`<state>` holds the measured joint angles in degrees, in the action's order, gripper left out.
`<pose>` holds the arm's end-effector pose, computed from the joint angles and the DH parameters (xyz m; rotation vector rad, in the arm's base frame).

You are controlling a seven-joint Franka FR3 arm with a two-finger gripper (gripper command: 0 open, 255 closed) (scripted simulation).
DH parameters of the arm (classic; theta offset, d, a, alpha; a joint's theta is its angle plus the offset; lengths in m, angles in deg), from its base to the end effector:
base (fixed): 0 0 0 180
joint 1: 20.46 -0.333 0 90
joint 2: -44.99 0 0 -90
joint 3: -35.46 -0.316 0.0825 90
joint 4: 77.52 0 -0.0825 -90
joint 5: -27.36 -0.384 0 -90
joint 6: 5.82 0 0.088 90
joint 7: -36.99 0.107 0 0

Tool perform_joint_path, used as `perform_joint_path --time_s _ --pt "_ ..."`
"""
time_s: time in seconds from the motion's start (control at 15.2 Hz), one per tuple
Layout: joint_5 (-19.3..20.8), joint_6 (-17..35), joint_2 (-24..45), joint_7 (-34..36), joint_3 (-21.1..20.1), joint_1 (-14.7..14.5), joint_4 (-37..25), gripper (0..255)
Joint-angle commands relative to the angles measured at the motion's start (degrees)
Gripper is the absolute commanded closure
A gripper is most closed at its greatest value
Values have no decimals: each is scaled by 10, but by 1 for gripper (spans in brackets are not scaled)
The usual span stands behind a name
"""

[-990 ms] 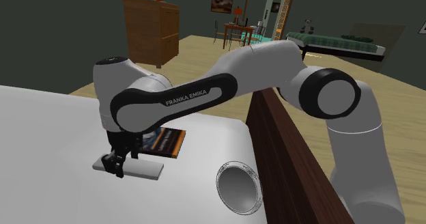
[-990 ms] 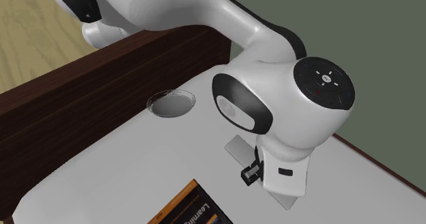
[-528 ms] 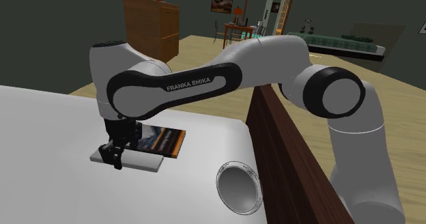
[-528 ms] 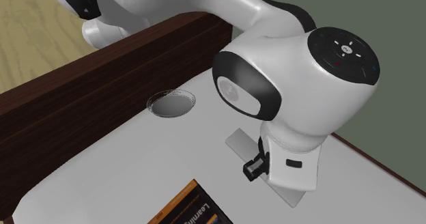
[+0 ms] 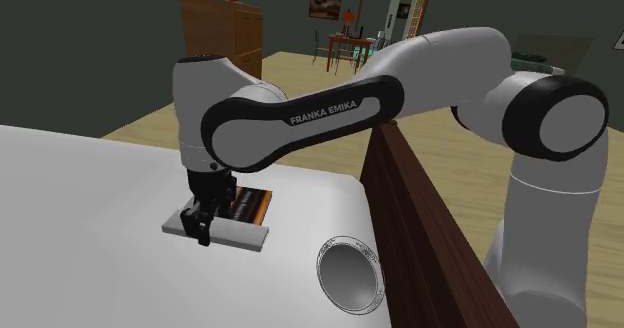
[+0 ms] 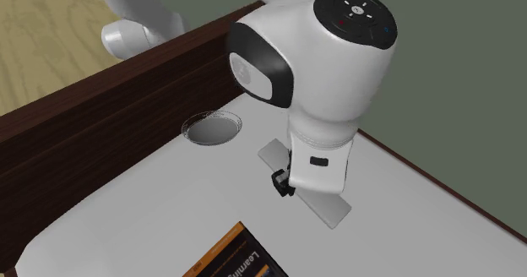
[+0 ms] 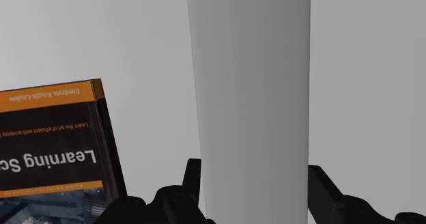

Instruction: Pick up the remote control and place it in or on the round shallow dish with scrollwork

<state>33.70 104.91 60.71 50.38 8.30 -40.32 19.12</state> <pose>0.4551 0.4411 0.4525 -2.9779 -0.9386 0.0119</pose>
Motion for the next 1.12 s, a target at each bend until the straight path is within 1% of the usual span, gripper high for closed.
perform_joint_path --time_s 0.0,0.26,0.46,0.79,1.06 --pt "-25 26 -54 -19 -2 20 75 255" --pt "-75 52 -155 -60 1 41 191 255" --pt "-112 62 -230 -94 11 47 269 255" --pt "-161 60 -352 -148 39 40 384 255" --pt "-185 43 -450 -184 68 27 467 255"
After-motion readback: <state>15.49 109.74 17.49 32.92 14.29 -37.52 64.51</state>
